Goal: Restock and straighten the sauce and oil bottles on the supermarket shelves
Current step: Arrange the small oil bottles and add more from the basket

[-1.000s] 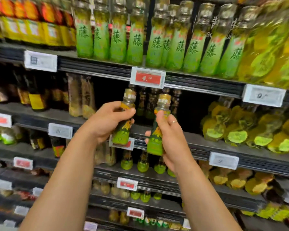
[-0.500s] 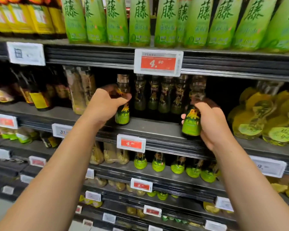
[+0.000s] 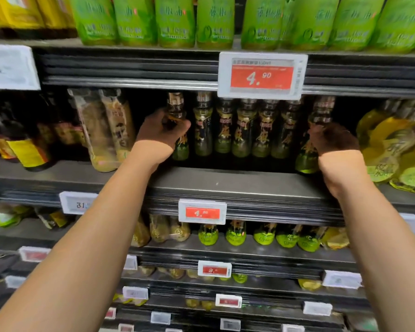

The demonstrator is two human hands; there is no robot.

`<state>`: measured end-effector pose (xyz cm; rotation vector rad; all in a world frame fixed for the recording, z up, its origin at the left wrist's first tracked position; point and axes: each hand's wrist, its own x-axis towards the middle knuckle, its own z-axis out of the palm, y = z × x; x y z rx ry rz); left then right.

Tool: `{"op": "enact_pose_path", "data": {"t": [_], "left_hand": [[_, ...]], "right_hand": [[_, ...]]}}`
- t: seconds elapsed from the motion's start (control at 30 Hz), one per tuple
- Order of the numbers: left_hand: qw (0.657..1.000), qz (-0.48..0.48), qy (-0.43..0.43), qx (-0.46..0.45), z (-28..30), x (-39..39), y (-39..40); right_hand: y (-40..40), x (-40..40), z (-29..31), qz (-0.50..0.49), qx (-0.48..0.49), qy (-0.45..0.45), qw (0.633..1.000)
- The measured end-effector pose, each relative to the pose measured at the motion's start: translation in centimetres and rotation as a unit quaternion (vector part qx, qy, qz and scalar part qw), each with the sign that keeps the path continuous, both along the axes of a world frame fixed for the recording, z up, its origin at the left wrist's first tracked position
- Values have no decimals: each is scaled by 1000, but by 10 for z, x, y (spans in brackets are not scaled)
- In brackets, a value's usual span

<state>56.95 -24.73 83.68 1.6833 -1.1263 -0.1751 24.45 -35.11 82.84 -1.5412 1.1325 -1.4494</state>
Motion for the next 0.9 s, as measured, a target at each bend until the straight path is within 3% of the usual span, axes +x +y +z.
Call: {"op": "enact_pose_path", "data": {"t": [0.2,0.37,0.53,0.9], "left_hand": [[986,-90,138,11,2,-2,-12],[983,-127,129,28,1,1,-19],[979,-123,159,24,-2,-6,-23],[985,-109,133,3,-1,-21,-20]], "right_hand": [[-18,2,2,-58,-48,101,992],[-27,2,3,-51,-37,142,988],[-33,1,-4,-51,-32,142,988],[-32,3,-5,-53,-28,142,988]]}}
